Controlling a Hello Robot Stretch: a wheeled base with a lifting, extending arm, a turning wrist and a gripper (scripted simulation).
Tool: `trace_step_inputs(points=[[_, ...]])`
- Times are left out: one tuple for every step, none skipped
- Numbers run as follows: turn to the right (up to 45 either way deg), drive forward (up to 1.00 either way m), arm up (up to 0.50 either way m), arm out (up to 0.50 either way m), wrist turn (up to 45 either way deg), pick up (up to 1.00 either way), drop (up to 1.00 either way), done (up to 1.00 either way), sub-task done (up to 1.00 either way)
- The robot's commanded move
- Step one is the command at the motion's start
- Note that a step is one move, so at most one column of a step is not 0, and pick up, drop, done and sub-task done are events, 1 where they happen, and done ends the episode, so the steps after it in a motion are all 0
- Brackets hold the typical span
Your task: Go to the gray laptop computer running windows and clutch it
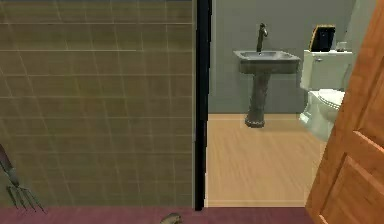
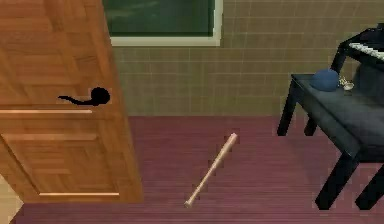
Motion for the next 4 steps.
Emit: trace_step_inputs(points=[[21.0,0.0,0.0,0.0,0.0,0.0,0.0,0.0,0.0],[0.0,1.0,0.0,0.0,0.0,0.0,0.0,0.0,0.0],[15.0,0.0,0.0,0.0,0.0,0.0,0.0,0.0,0.0],[0.0,0.1,0.0,0.0,0.0,0.0,0.0,0.0,0.0]])
